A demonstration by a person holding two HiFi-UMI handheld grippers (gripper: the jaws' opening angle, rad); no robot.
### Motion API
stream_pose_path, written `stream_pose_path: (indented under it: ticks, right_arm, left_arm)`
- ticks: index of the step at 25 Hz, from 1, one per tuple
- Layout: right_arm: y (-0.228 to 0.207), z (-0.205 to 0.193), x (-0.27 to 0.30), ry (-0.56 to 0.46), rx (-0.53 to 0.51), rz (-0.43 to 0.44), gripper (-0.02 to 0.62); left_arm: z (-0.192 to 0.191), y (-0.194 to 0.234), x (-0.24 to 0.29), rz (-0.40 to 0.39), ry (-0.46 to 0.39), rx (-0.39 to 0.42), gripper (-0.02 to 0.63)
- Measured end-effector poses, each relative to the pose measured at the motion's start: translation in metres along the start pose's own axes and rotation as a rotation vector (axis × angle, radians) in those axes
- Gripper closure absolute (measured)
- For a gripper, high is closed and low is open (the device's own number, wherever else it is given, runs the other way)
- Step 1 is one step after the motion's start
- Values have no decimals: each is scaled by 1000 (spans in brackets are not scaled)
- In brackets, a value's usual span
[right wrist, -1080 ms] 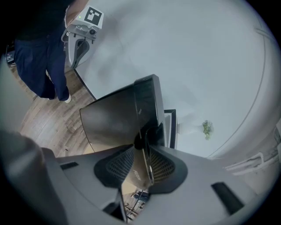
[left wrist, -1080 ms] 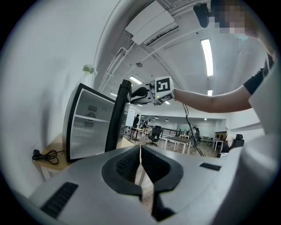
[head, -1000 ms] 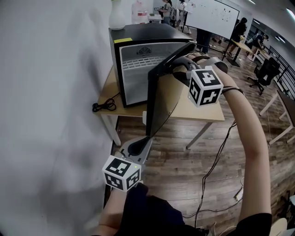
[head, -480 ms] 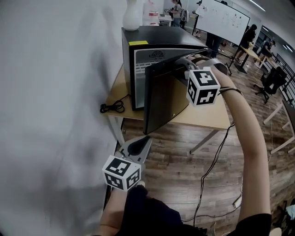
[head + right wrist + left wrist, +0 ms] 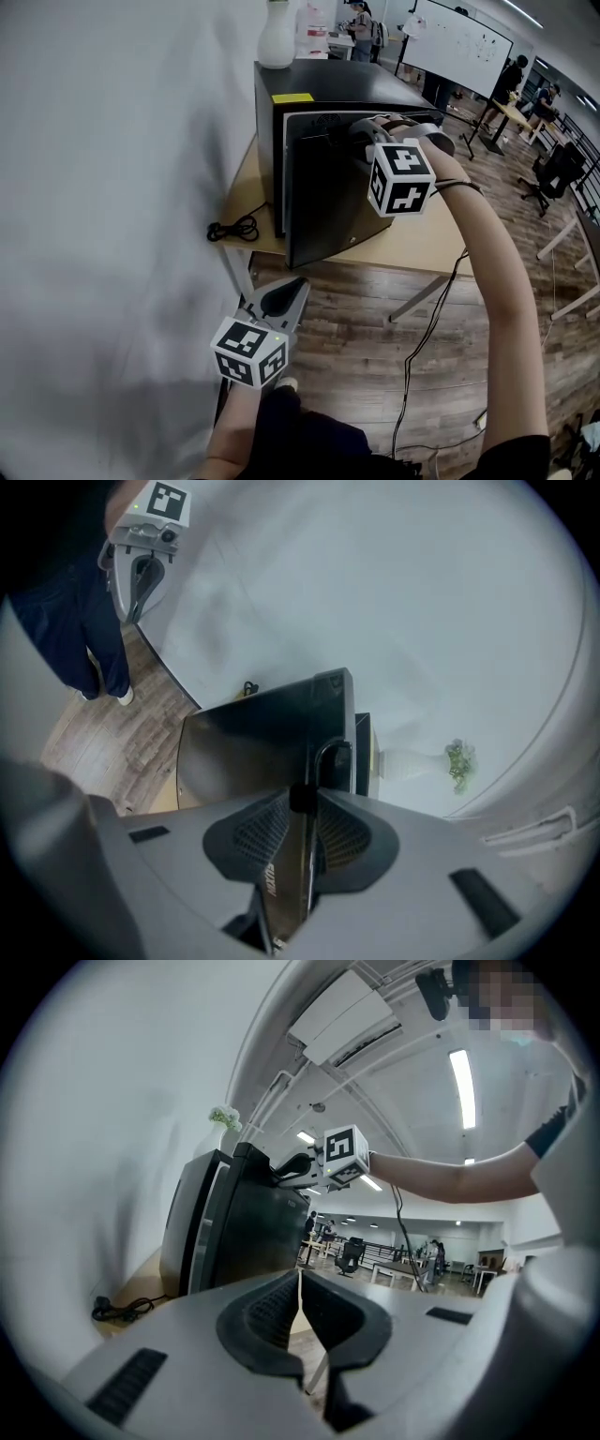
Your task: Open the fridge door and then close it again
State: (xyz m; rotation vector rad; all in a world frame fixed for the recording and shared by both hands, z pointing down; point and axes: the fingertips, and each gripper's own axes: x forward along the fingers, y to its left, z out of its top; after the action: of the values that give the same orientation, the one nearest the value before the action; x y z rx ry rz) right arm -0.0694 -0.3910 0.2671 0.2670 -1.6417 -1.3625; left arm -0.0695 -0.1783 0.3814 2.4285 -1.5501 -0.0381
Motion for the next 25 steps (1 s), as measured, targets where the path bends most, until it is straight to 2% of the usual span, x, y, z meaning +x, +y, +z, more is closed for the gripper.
stream_pose_path:
  ticks: [14,20,22,25]
  right_arm:
    - [-27,0,51,52,93,-11,532]
    - [-32,-1,58,229,115,1,529]
    - [-33,-1,60,223,125,13,529]
    - [-34,-1,58,187,125,-13,528]
  left_arm:
    - [10,45,28,-16,-4,8,598]
    - [12,61,38,-11,1,13,598]
    - [13,68,41,-9,-3,9,598]
    - [14,70,45,-15,-2,14,598]
